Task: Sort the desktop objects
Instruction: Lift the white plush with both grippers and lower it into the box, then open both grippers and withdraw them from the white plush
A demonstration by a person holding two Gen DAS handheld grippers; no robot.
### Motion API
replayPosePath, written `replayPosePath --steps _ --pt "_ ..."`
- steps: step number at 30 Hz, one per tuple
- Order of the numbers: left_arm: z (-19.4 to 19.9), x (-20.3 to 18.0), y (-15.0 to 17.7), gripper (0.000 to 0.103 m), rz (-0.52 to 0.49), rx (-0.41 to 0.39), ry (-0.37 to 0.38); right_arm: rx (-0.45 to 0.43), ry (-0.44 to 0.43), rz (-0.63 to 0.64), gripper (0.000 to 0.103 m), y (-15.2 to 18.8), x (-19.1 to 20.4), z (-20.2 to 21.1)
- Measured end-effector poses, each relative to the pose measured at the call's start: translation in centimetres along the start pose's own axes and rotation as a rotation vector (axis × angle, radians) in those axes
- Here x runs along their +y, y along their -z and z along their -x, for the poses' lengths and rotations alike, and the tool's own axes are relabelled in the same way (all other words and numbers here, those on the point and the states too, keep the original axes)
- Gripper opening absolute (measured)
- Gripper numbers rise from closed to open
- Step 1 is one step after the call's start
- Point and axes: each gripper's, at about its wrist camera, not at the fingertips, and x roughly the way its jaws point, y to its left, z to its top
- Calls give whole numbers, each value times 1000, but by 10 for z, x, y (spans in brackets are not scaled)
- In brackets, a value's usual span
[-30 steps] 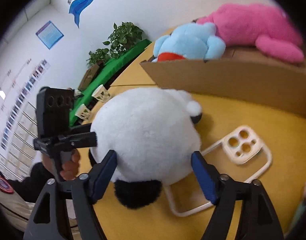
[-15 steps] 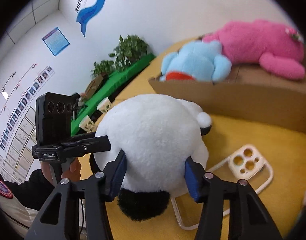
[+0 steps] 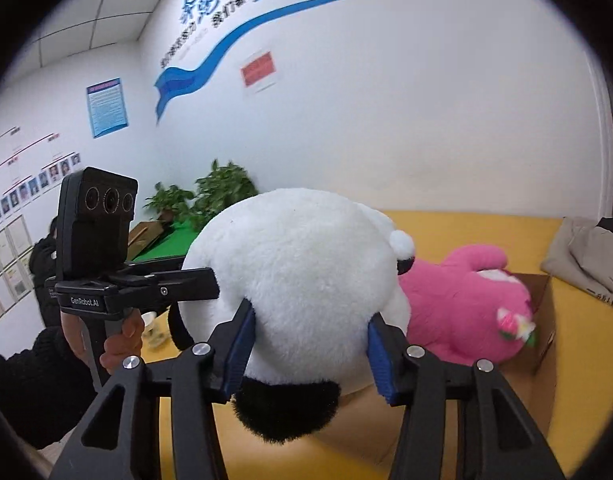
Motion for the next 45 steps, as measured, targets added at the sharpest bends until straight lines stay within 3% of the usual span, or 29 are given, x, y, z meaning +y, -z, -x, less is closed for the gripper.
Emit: replayPosePath --steps 4,7,14,18,20,25,26,27,29,30,33,35,37,41,45 --pt "-63 30 4 66 63 117 -36 8 50 -29 49 -28 -43 -27" --pt "-92 40 29 66 69 218 -71 98 74 -88 47 -8 -64 -58" --pt "-101 26 54 67 22 323 -114 211 79 -136 46 26 -66 -68" --pt "-104 16 69 68 -2 370 -121 287 71 -117 41 39 -59 -71" --pt "-101 10 69 68 -13 370 -116 327 69 -101 43 45 -54 -72" --pt "-85 15 53 68 43 322 -99 268 49 -88 46 35 -63 -46" --pt "-84 18 50 68 52 318 -100 253 51 -74 55 30 -66 -42" --pt "-84 20 47 68 60 314 -101 265 53 -57 70 25 -72 -45" --pt "-91 22 43 68 79 314 -79 295 57 -23 81 15 -85 -54" --pt "-95 22 42 68 80 321 -78 309 59 -5 81 10 -91 -58" --pt "-106 22 44 70 93 329 -74 396 -99 -89 80 9 -112 -87" --pt "-108 23 44 69 108 327 -66 399 -137 -97 81 10 -111 -90" --pt "-107 22 43 61 112 323 -59 399 -170 -101 75 10 -110 -92" --pt "-89 4 30 54 62 295 -54 351 -184 -138 66 12 -101 -73" --pt "-82 2 18 52 65 281 -33 410 -191 -154 67 22 -83 -70"
